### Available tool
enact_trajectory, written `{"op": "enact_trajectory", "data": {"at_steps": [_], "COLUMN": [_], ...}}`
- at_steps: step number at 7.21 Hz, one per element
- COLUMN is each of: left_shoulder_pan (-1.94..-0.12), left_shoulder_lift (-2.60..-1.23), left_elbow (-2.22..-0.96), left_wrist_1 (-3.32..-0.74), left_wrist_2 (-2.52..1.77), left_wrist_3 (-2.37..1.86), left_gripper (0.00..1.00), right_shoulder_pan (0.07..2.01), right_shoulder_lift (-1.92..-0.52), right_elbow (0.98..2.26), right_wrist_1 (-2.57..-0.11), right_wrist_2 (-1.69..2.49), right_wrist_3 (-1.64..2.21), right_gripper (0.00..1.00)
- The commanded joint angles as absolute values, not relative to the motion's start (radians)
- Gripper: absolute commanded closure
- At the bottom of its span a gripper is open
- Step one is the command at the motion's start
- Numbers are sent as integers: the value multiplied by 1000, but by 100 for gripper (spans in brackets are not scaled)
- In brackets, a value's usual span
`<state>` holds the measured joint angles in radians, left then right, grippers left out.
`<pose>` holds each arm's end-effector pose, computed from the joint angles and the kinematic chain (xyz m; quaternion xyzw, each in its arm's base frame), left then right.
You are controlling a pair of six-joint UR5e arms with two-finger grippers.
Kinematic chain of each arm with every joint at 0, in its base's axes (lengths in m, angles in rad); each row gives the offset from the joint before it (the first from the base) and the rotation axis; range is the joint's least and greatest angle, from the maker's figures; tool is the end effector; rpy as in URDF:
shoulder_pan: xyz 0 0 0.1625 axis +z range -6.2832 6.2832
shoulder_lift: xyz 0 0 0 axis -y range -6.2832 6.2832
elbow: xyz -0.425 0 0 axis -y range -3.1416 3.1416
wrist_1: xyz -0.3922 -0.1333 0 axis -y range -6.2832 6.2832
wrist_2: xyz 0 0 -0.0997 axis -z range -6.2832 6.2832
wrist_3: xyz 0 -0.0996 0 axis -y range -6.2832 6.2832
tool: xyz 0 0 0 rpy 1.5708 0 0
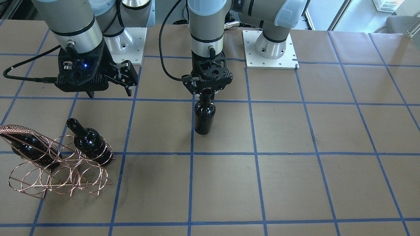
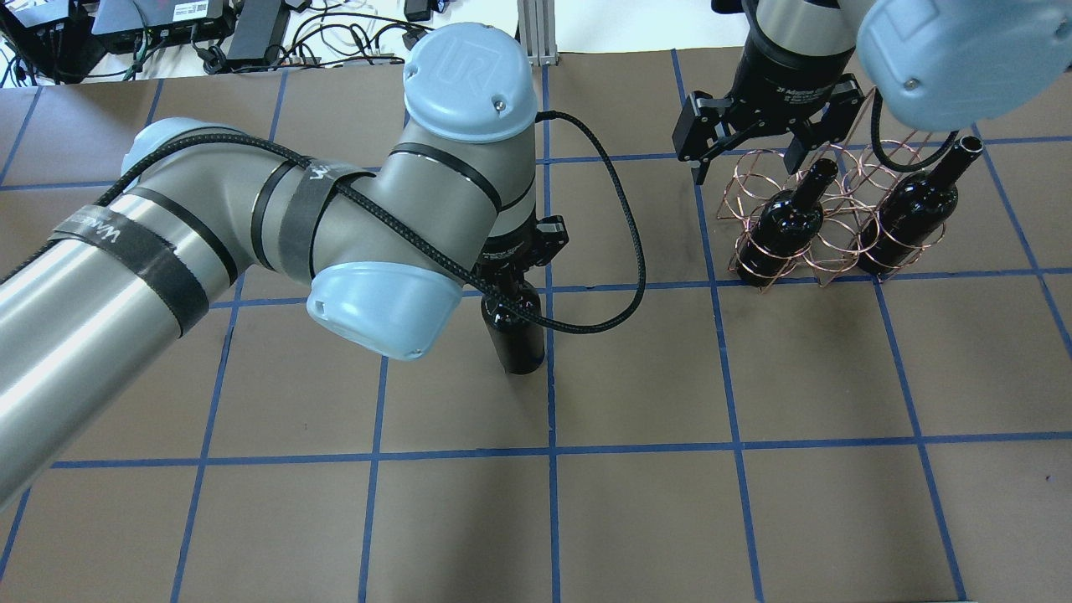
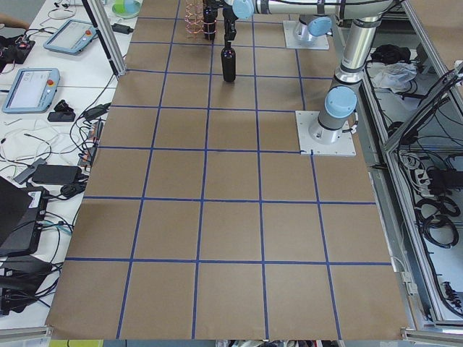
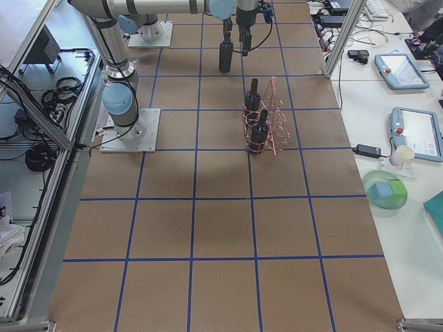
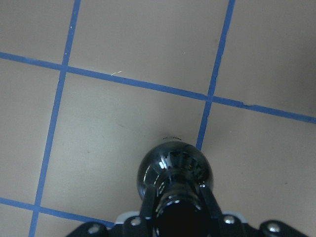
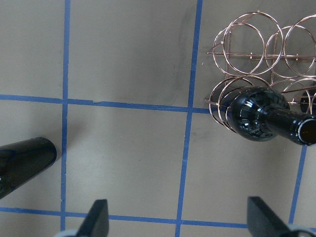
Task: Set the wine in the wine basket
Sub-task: 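Carry the upright bottle with the left gripper toward the table center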
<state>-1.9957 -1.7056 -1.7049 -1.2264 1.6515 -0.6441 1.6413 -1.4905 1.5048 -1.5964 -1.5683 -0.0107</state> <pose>-0.3376 -0.4423 0.3880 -0.1107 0.9923 -0.0530 0.0155 0.1703 -0.5164 0.4821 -0.0406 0.9992 -0.0056 0.0014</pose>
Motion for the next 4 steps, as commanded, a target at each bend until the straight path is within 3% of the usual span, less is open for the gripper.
{"op": "enact_trajectory", "data": {"at_steps": [1, 2, 3, 4], "left_shoulder_pan": [-1996, -1996, -1996, -1996], "left_shoulder_lift": [-1707, -1707, -1707, -1707], "left_elbow": [-1710, -1710, -1710, -1710], "left_wrist_1": [-1227, -1229, -1230, -1230], "left_wrist_2": [1651, 1644, 1651, 1646], "left_wrist_3": [-644, -649, -647, -649], "left_gripper": [87, 76, 38, 33], "right_shoulder_pan": [1641, 1641, 1641, 1641], "right_shoulder_lift": [-1488, -1488, -1491, -1494], "right_elbow": [1505, 1505, 1505, 1505], "right_wrist_1": [-1600, -1598, -1597, -1595], "right_wrist_2": [-1571, -1575, -1577, -1578], "right_wrist_3": [-11, -9, -9, -8], "right_gripper": [0, 0, 0, 0]}}
